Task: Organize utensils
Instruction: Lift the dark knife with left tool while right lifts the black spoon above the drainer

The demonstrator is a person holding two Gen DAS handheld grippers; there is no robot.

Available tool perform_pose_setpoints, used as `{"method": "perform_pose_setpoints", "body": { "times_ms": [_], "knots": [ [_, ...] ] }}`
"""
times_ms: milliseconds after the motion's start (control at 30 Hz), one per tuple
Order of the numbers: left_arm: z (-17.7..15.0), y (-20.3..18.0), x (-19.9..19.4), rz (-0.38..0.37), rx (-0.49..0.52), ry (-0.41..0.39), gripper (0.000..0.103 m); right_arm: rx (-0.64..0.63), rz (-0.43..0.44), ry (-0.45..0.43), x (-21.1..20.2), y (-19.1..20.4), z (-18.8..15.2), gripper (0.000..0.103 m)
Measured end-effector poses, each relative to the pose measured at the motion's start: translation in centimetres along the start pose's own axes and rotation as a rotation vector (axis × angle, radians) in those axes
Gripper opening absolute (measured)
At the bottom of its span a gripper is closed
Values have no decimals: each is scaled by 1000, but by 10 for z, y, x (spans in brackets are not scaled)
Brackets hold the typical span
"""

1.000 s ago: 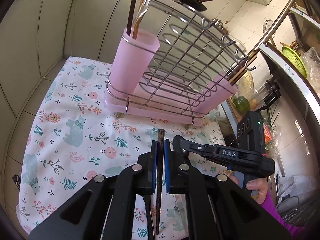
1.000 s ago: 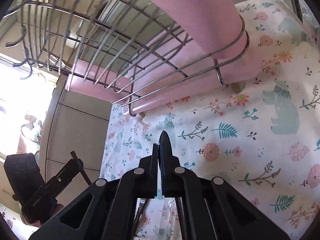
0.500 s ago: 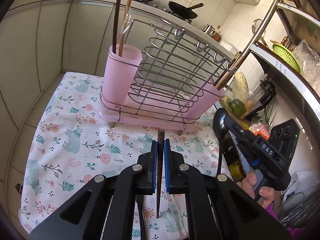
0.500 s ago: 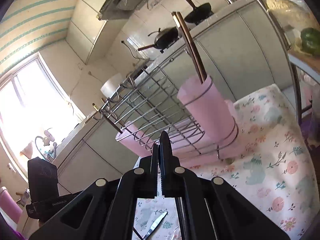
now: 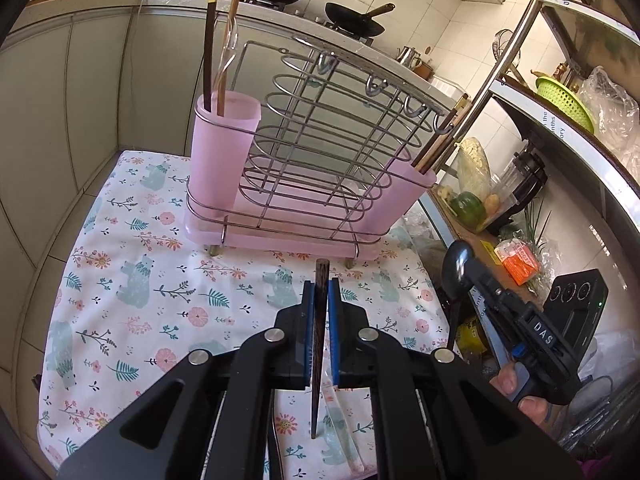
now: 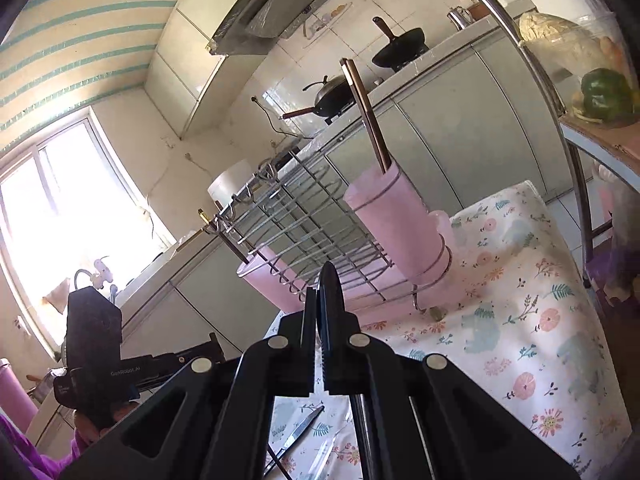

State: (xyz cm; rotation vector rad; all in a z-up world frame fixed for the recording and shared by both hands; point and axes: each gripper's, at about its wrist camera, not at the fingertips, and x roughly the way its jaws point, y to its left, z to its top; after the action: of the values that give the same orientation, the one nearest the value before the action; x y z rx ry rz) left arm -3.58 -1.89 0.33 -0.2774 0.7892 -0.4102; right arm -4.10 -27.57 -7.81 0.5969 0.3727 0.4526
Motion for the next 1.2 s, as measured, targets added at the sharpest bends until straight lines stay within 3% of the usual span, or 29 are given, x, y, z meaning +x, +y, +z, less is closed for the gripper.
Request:
{"method": "perform_pose_setpoints", "body": {
  "times_ms": [200,333,467,967,1200],
  "knots": [
    [-1,2,-2,9,-10,-5,6,-80,4,-57,8,6,6,2],
    [-1,3,-1,13,-9,-5,6,-39,-14,0,15,-5,-9,2],
    [0,2,-1,5,-5,-6,6,-15,-23,-5,2,-4,-8,2],
    [6,-1,-18,11,23,-44,6,-92,-184,151,-22,34,14,2],
    [15,-7,-35,22,63,-94,6,-132,-206,129,-32,51,22,2]
  ]
}}
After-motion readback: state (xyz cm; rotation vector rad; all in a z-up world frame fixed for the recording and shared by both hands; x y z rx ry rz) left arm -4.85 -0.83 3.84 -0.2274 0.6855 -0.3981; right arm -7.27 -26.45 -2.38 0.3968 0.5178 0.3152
